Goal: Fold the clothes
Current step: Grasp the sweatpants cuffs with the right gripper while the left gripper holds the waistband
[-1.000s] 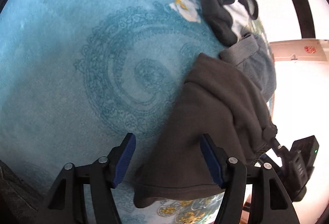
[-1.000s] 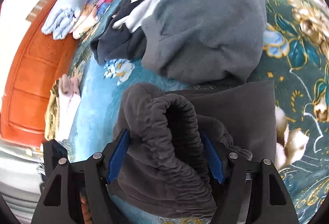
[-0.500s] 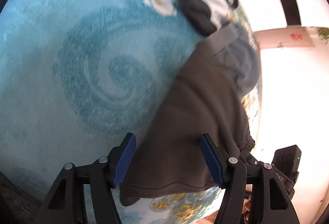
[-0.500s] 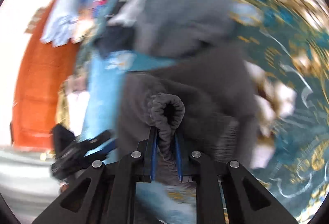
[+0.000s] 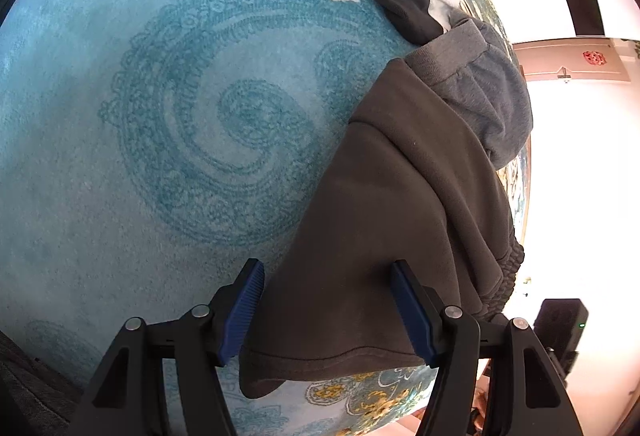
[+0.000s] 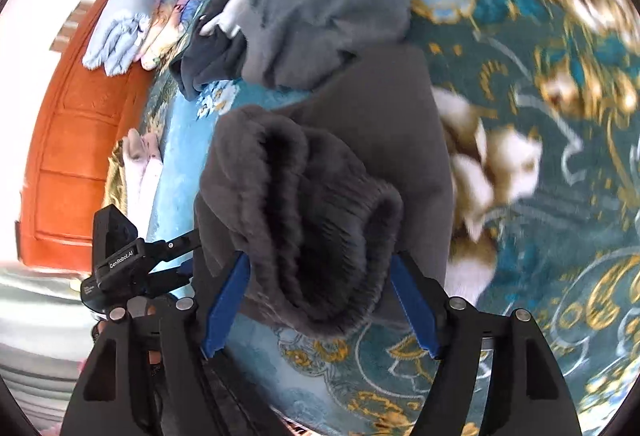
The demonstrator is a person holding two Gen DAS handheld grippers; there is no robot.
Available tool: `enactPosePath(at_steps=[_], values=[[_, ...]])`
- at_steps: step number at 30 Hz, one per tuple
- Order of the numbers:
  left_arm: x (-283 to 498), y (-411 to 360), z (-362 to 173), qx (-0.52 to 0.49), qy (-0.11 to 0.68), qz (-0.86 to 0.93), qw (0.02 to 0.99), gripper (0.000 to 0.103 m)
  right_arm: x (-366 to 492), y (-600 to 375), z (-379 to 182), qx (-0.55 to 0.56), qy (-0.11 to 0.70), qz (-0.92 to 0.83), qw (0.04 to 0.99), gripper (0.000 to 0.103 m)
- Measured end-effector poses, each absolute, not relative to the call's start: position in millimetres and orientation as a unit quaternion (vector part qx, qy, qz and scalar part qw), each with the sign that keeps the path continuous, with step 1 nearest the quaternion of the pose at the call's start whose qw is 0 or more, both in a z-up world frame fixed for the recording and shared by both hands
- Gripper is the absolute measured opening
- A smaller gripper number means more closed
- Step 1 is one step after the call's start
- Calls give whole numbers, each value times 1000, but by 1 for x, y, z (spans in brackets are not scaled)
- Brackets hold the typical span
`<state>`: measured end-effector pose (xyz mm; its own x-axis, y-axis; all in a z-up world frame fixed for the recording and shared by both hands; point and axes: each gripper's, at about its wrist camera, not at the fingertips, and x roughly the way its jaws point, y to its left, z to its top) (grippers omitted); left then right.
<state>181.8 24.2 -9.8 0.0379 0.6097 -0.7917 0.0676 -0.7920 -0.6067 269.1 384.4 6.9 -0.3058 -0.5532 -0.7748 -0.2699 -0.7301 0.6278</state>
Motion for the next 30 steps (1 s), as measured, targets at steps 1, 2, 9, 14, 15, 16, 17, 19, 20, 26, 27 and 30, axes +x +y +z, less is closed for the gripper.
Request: enactPosePath(at_steps=[1,2,9,14,15,16,17,19,20,26,27,30], values=[[182,24,-10,-690,-245,648,208,69,273,387,4,580,-361,-724,98,83],[183,24,-10,-690,-245,648,209,69,275,391,0,575,-373,-721,96,85],[184,23,-9,-689,-245,649,209,69,252,387,-16,556,-397,-724,99,88],[183,21,-10,-690,-245,648,207,69,244,385,-20,545,-422,-720,87,87],[183,21,-10,-690,-246,648,207,69,244,384,-16,541,-419,-724,88,84],[183,20,-10,-689,-247,649,208,69,244,383,-11,538,-414,-729,90,80],[183,20,-10,-689,-247,649,209,69,243,383,-6,536,-409,-732,92,70],[184,20,-8,-686,-248,649,215,69,241,382,5,533,-402,-738,96,50],[184,20,-6,-683,-248,651,219,69,240,381,11,533,-398,-740,100,39],[182,23,10,-653,-255,662,265,67,235,379,52,504,-390,-758,137,30],[184,27,17,-643,-252,664,286,67,236,382,60,500,-386,-762,140,30],[190,47,37,-616,-228,667,350,67,241,391,77,489,-376,-775,142,30]])
